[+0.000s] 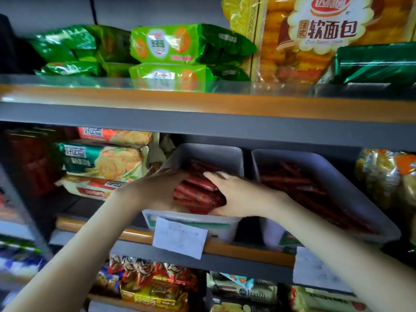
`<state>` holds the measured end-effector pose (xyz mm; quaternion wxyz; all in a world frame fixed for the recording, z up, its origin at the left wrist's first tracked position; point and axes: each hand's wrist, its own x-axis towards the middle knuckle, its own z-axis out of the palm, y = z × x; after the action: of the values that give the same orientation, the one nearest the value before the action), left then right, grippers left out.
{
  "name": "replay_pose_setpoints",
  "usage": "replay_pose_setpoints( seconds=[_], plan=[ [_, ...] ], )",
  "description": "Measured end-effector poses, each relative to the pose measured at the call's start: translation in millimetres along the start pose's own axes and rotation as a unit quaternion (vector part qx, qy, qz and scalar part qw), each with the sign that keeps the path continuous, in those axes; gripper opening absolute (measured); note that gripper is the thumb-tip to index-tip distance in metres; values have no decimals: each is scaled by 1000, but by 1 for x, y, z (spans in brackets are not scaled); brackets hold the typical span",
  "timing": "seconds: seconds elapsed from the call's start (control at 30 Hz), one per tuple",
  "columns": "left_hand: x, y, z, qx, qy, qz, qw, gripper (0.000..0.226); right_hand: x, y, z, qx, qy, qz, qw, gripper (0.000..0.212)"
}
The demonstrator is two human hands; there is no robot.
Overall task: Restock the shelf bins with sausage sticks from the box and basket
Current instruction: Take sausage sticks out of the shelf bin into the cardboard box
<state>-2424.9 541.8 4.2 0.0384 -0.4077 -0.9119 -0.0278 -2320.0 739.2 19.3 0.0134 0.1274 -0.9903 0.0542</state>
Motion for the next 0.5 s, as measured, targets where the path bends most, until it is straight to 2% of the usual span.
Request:
replay_pose_setpoints(
  seconds=[0.1, 0.23, 0.37, 0.5],
  plan=[
    [-9, -8, -6, 17, 8, -19, 1000, 91, 23, -8, 5, -36, -85, 9, 996, 100],
    [-12, -9, -12, 49, -32, -38, 998, 106, 42, -16, 0, -72, -207, 10, 976, 109],
    [-10, -15, -11, 43, -23, -26, 998, 108, 53, -22, 0, -111, -241, 22, 964, 103],
    [-13, -23, -6, 34, 19, -9, 999, 110, 55, -28, 1, -134, -237, 40, 961, 105]
  ],
)
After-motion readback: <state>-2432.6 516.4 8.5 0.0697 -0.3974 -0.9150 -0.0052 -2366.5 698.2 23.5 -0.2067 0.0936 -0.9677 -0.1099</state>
